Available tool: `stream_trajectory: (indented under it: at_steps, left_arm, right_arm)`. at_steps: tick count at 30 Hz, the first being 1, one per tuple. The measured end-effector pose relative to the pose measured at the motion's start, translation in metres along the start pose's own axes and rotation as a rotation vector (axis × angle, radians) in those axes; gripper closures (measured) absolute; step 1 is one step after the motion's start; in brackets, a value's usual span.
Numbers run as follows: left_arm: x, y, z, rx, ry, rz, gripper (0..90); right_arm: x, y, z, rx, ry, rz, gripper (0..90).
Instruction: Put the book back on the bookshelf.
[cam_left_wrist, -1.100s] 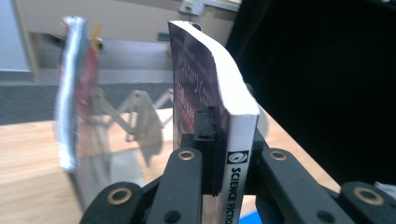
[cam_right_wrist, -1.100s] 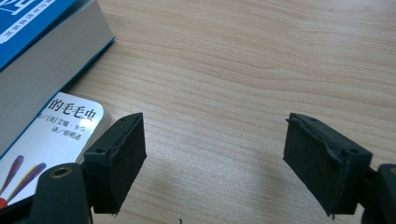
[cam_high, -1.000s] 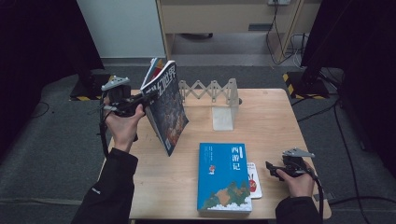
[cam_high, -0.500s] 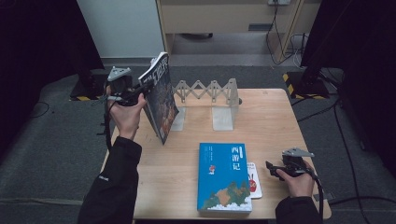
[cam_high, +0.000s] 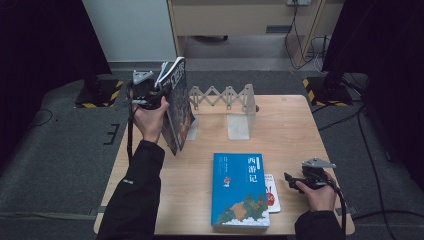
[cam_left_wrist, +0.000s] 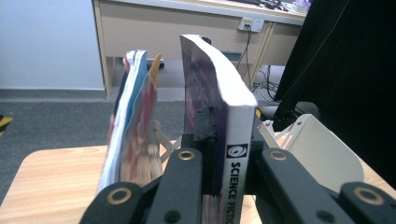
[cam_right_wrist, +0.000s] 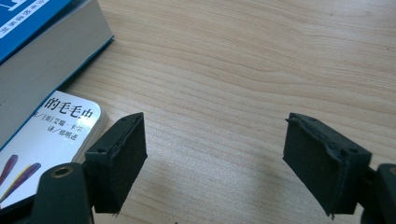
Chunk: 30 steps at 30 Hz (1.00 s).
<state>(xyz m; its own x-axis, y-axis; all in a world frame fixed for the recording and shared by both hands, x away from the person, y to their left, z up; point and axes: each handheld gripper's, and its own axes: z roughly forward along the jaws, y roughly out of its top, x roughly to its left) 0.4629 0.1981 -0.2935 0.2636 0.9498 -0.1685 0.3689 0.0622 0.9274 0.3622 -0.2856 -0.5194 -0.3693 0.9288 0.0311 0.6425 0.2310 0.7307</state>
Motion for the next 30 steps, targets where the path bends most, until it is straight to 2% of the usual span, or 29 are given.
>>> stream_trajectory:
  at_steps: [5,10,13,20,23,26,30]
  left_arm:
    - [0.0,-0.004,0.012,-0.009,0.012,-0.007,81.9]
    - [-0.003,-0.01,0.024,-0.001,0.053,-0.002,81.8]
    - [-0.004,-0.012,0.028,0.006,0.062,0.007,81.8]
    - [-0.002,-0.019,0.031,0.023,0.053,-0.001,81.8]
    - [-0.002,-0.023,0.031,0.038,0.048,0.015,81.7]
    - [-0.001,-0.023,0.03,0.041,0.039,0.014,81.8]
    - [-0.002,-0.025,0.027,0.069,0.036,0.043,81.5]
  right_arm:
    - [0.0,0.0,0.0,0.0,0.001,-0.001,21.4]
    - [0.0,0.0,0.0,0.0,0.002,-0.001,21.5]
    - [0.0,0.001,0.0,0.006,0.006,0.001,21.5]
    - [0.001,0.001,0.001,0.008,0.008,-0.01,21.6]
    - [0.001,0.0,0.001,0.01,0.01,-0.011,21.5]
    - [0.001,0.0,0.001,0.012,0.011,-0.01,21.5]
    - [0.001,0.0,0.001,0.01,0.011,-0.008,21.2]
